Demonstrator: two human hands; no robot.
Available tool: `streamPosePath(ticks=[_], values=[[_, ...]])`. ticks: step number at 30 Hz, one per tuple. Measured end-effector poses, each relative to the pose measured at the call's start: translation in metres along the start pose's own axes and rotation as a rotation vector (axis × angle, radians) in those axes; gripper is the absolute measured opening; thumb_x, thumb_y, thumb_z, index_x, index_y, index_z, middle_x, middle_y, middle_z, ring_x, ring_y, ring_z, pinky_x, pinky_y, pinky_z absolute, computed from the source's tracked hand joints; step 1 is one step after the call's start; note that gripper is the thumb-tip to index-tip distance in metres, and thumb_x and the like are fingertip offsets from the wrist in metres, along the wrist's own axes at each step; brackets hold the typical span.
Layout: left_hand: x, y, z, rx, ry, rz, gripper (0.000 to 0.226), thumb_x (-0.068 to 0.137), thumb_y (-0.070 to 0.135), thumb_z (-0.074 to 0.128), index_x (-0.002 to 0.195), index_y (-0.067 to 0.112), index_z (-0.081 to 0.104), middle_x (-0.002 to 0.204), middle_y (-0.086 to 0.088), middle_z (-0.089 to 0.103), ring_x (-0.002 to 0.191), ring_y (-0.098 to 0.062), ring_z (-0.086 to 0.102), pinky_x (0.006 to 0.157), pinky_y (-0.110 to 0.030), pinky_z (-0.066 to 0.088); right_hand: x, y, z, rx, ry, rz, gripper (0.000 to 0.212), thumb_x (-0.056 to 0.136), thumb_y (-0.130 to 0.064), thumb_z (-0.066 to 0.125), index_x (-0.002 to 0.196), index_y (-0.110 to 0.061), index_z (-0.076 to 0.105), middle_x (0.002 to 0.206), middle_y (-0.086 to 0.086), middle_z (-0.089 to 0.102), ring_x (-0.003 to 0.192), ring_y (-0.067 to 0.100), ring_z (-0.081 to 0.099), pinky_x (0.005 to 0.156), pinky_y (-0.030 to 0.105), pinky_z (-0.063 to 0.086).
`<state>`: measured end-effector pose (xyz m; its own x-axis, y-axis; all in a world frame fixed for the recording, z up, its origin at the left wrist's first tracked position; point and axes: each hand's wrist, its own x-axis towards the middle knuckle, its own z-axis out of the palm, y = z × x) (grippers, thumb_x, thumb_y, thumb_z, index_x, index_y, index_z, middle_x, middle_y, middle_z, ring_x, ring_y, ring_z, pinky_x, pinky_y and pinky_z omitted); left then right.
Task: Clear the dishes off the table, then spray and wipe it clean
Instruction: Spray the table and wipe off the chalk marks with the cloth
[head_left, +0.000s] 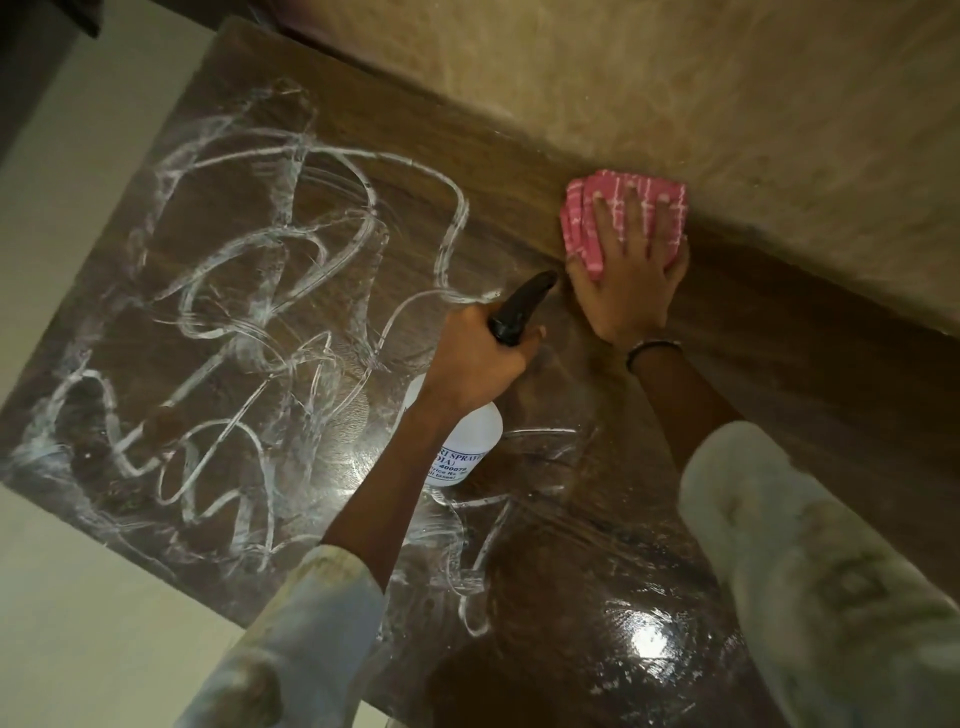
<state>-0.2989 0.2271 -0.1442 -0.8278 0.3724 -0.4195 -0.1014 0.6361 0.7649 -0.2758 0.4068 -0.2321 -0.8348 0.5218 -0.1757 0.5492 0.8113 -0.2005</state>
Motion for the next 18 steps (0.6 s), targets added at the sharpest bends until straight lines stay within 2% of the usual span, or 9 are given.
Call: streamPosePath(ticks=[2,4,7,10,15,18], values=[[-0.001,0.0,-0.001,-0.004,-0.014,0.003,0.015,0.079,0.022,0.072,0.08,0.009,0.066,0.06,-0.001,0.058,0.058,-0.016,0.058,0.051,-0.012,0.042,-0.003,-0.016,0.002,-0.011,-0.018,-0.077,0.074,0.083,-0.061,0.022,0.151,-0.033,0.012,0.161,0.005,0.009,0.147,0.036,0.003,0.112,0.063,0.004],[-0.002,0.002,-0.002,-0.018,-0.023,-0.003,0.012,0.079,0.019,0.072,0.074,0.012,0.062,0.056,0.002,0.055,0.053,-0.012,0.054,0.047,-0.01,0.038,-0.016,-0.025,0.006,-0.051,-0.034,-0.195,0.075,0.081,-0.058,0.018,0.151,-0.032,0.015,0.16,0.004,0.011,0.147,0.034,0.006,0.112,0.062,0.006],[-0.002,0.001,-0.005,-0.042,-0.028,-0.016,0.015,0.078,0.016,0.072,0.067,0.015,0.061,0.058,-0.006,0.058,0.054,-0.018,0.055,0.052,-0.025,0.044,-0.047,-0.02,0.01,-0.07,-0.049,-0.361,0.069,0.086,-0.058,0.023,0.147,-0.026,0.031,0.158,0.005,0.021,0.147,0.032,0.012,0.112,0.059,0.011],[-0.001,0.002,-0.009,-0.064,-0.042,-0.034,0.026,0.08,0.019,0.072,0.061,0.025,0.055,0.052,0.002,0.054,0.045,-0.011,0.052,0.051,-0.029,0.046,-0.074,0.015,0.01,-0.138,-0.032,-0.455,0.065,0.09,-0.061,0.032,0.146,-0.028,0.032,0.155,0.006,0.03,0.145,0.032,0.019,0.113,0.058,0.019],[-0.004,0.002,-0.015,-0.08,-0.057,-0.046,0.027,0.082,0.023,0.07,0.061,0.025,0.053,0.05,0.0,0.052,0.031,-0.003,0.048,0.041,-0.019,0.043,-0.066,0.071,-0.007,-0.193,-0.022,-0.335,0.071,0.088,-0.065,0.026,0.149,-0.029,0.024,0.158,0.006,0.02,0.146,0.031,0.011,0.115,0.055,0.016],[-0.004,-0.003,-0.017,-0.095,-0.055,-0.044,0.023,0.081,0.025,0.071,0.065,0.018,0.056,0.051,-0.002,0.053,0.031,-0.003,0.048,0.044,-0.025,0.044,-0.037,0.058,-0.008,-0.17,-0.01,-0.208,0.072,0.085,-0.063,0.026,0.15,-0.032,0.019,0.159,0.006,0.018,0.146,0.036,0.01,0.113,0.059,0.016]])
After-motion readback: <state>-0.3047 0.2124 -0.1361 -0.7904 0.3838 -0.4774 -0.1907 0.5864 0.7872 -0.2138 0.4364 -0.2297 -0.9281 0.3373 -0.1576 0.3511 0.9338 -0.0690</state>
